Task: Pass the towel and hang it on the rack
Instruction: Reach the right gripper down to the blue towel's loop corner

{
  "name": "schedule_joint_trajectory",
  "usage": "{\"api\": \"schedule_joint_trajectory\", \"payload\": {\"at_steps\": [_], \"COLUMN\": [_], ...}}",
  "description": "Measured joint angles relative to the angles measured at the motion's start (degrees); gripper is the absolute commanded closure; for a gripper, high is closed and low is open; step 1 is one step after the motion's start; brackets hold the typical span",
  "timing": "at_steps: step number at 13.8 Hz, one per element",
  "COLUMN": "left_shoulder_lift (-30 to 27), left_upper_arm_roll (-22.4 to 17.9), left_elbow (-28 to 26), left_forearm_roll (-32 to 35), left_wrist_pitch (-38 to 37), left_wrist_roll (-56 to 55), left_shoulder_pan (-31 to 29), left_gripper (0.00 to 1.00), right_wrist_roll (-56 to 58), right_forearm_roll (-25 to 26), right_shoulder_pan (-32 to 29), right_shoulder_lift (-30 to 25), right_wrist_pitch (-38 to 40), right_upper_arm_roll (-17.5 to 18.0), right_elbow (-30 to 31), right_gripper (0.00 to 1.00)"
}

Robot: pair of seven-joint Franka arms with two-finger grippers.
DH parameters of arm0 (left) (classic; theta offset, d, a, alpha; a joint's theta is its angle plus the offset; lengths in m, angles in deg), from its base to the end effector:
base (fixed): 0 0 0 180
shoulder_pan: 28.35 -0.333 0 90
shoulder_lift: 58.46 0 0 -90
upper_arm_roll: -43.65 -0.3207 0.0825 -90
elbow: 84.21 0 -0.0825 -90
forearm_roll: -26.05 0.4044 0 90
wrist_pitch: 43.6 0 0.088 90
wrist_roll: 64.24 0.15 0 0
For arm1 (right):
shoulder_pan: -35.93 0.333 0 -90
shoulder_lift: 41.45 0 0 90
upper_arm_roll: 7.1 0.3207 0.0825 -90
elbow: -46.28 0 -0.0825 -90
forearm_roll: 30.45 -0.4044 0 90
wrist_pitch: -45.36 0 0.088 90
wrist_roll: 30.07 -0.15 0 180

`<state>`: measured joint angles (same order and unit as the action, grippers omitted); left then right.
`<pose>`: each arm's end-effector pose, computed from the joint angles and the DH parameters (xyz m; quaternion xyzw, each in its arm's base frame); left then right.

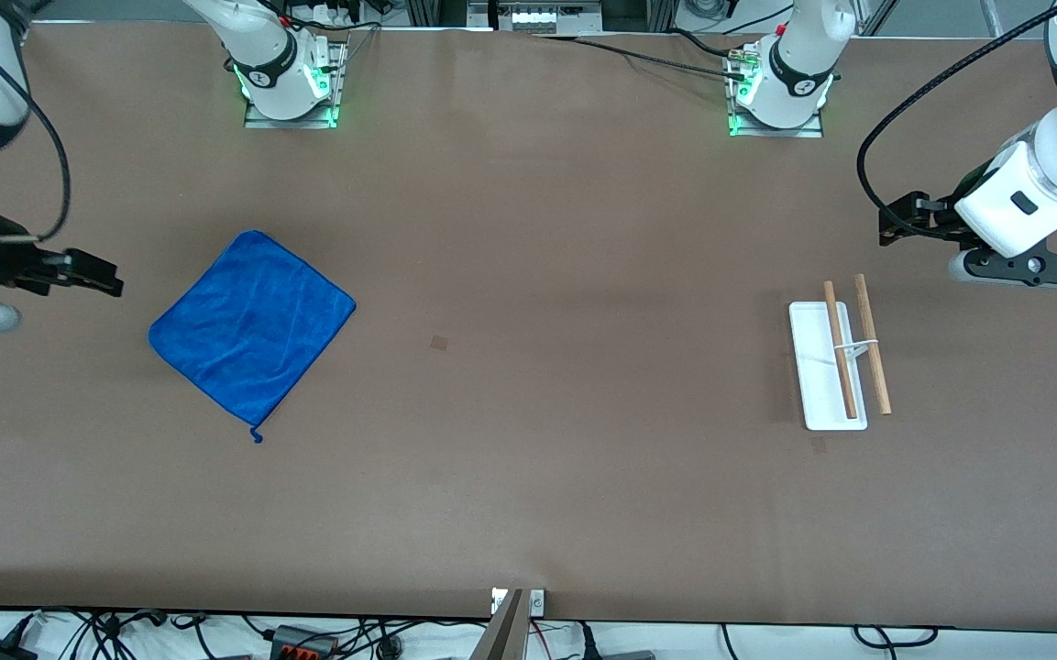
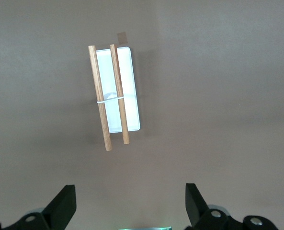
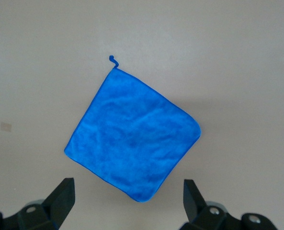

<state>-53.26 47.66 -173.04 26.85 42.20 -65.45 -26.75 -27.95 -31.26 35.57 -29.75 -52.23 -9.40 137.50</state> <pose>0.5836 -0.0537 0.5379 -0.9967 0.0384 0.0713 0.0081 0.6316 -0.0258 0.4629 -0.9989 0.0057 0.0463 0.0048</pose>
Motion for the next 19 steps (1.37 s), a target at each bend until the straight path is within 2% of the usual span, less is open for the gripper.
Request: {"api": "schedule_joint_trajectory", "payload": {"at_steps": [3, 6, 9, 12, 19], "left_shoulder_lift": [0.0, 0.0, 0.0, 0.0, 0.0], "left_upper_arm_roll": [0.0, 0.0, 0.0, 0.0, 0.0], "left_elbow": [0.0, 0.0, 0.0, 0.0, 0.0], "left_forearm_roll": [0.0, 0.0, 0.0, 0.0, 0.0], "left_wrist_pitch": [0.0, 0.0, 0.0, 0.0, 0.0], "left_wrist_roll": [0.0, 0.0, 0.0, 0.0, 0.0], "left_shoulder_pan": [0.0, 0.0, 0.0, 0.0, 0.0], "left_gripper": [0.00, 0.00, 0.00, 0.00, 0.00], "right_wrist_roll": [0.0, 0.0, 0.1, 0.0, -0.2], "right_forearm_roll": [0.0, 0.0, 1.6, 2.2, 2.2], "right_shoulder_pan": [0.2, 0.7, 1.5, 4.1, 5.5], "right_shoulder_lift": [7.8, 17.1, 23.8, 27.0, 32.2], "right_wrist_pitch": [-4.2, -11.9, -21.2, -26.2, -27.6], "right_upper_arm_roll": [0.0, 0.0, 0.0, 0.1, -0.2], "right_elbow": [0.7, 0.8, 0.7, 0.4, -2.8], "right_gripper": [0.00, 0.00, 0.00, 0.00, 0.00]}}
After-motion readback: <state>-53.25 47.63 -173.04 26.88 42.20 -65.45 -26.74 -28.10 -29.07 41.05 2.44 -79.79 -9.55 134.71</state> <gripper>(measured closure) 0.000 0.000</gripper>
